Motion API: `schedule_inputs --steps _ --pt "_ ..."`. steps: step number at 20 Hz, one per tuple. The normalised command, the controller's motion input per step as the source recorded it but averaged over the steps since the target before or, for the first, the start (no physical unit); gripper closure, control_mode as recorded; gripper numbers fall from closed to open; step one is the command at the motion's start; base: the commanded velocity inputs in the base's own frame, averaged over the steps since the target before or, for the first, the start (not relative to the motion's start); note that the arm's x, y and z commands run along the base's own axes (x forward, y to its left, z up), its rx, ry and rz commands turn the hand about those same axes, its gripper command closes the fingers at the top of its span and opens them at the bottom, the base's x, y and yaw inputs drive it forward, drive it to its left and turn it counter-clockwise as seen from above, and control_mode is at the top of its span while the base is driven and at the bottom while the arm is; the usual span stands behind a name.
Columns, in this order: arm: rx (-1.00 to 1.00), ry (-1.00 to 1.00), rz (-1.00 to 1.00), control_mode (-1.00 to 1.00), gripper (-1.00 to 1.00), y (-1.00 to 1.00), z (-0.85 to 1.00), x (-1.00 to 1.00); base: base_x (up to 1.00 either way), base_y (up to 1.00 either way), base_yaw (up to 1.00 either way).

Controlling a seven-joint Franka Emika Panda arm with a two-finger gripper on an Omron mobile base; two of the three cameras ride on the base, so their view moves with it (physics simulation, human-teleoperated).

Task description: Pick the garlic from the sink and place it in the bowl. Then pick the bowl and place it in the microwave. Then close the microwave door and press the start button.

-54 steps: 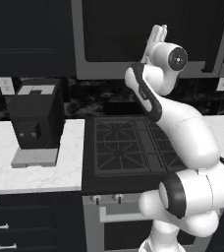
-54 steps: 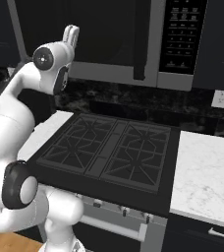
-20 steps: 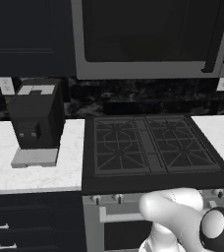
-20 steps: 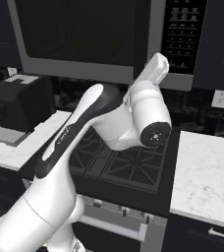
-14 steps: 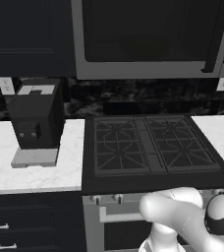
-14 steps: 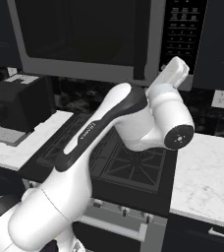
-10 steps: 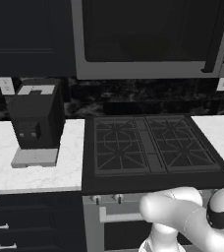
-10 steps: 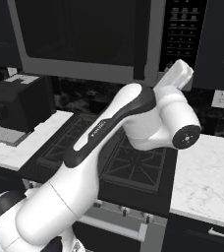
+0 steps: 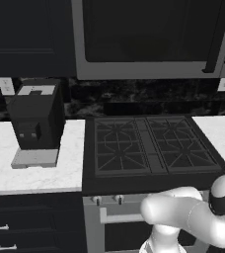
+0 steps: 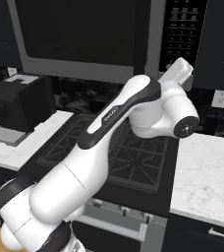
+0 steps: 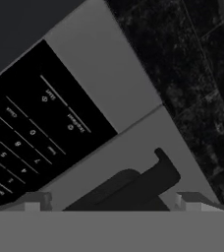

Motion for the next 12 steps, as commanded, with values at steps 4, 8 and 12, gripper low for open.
schedule_inputs --steps 4,8,12 --pt "0.05 0.00 0.02 -1.00 -1.00 -0.37 0.00 0.28 0.00 0.00 0.00" --pt "0.04 0.00 0.04 -1.00 -1.00 -0.37 -0.01 0.28 0.00 0.00 0.00" --pt "0.02 0.00 0.04 -1.00 -1.00 -0.11 -0.11 0.42 0.00 0.00 0.00"
